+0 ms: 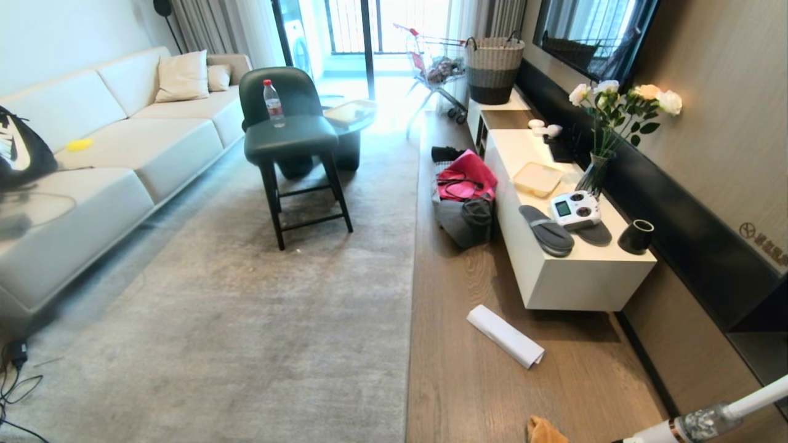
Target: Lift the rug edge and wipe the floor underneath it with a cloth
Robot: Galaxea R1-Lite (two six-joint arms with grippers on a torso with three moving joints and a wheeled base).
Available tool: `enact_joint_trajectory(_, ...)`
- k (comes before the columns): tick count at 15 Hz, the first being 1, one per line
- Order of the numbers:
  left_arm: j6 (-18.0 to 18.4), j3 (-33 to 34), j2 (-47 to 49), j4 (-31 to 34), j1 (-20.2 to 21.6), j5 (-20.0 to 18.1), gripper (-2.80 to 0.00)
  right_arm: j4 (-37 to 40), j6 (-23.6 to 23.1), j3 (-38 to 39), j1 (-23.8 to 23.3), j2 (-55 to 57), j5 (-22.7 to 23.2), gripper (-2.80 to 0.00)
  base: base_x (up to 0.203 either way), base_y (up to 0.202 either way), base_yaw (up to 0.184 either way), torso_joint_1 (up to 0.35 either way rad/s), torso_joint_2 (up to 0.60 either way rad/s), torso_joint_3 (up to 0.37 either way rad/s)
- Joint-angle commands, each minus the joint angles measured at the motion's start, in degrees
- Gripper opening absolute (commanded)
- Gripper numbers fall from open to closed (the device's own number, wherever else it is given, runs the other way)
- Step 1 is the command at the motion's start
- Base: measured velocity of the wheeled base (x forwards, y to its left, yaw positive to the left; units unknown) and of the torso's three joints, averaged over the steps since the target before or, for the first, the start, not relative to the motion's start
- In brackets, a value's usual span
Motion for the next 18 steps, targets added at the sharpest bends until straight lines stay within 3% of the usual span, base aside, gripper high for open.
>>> enact_joint_trajectory(1, -0.05, 0.09, 0.05, 0.00, 0.01, 0.04, -2.80, -0.07, -0.10, 0.00, -0.02, 0.07, 0.02, -2.80, 0.000, 0.000, 0.000, 0.162, -0.52, -0.345)
enact_joint_trajectory(11, -0.05, 0.01, 0.05, 0.00, 0.01, 0.04, -2.80, -0.07, -0.10, 0.00, -0.02, 0.07, 0.02, -2.80, 0.000, 0.000, 0.000, 0.213, -0.56, -0.351)
enact_joint_trajectory(18, -0.05, 0.01, 0.05, 0.00, 0.01, 0.04, -2.80, -0.07, -0.01, 0.00, -0.02, 0.07, 0.02, -2.80, 0.000, 0.000, 0.000, 0.163, -0.38, -0.221)
